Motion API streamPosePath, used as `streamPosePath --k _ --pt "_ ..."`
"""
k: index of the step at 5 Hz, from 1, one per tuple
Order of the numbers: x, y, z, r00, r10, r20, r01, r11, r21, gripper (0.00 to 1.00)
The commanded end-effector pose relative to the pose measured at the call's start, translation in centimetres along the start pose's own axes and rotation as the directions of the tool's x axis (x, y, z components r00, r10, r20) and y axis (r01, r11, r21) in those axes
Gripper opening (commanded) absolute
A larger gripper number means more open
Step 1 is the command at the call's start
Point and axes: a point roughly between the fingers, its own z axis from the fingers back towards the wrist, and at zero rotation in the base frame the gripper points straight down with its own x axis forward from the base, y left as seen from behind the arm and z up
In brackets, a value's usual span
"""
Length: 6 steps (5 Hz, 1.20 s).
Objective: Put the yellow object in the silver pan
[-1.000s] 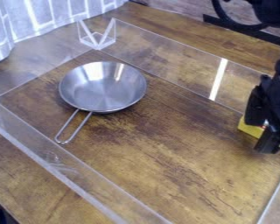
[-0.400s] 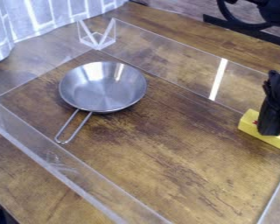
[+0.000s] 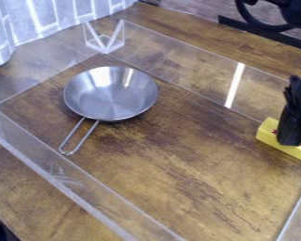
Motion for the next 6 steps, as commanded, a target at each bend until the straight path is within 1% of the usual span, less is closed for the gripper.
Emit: streamPosePath --k 1,6 --pt "0.26 0.54 2.19 0.999 -0.009 0.032 0.008 0.999 0.033 0.0" --pt "0.39 0.72 3.16 0.999 -0.051 -0.004 0.052 0.998 0.031 0.0"
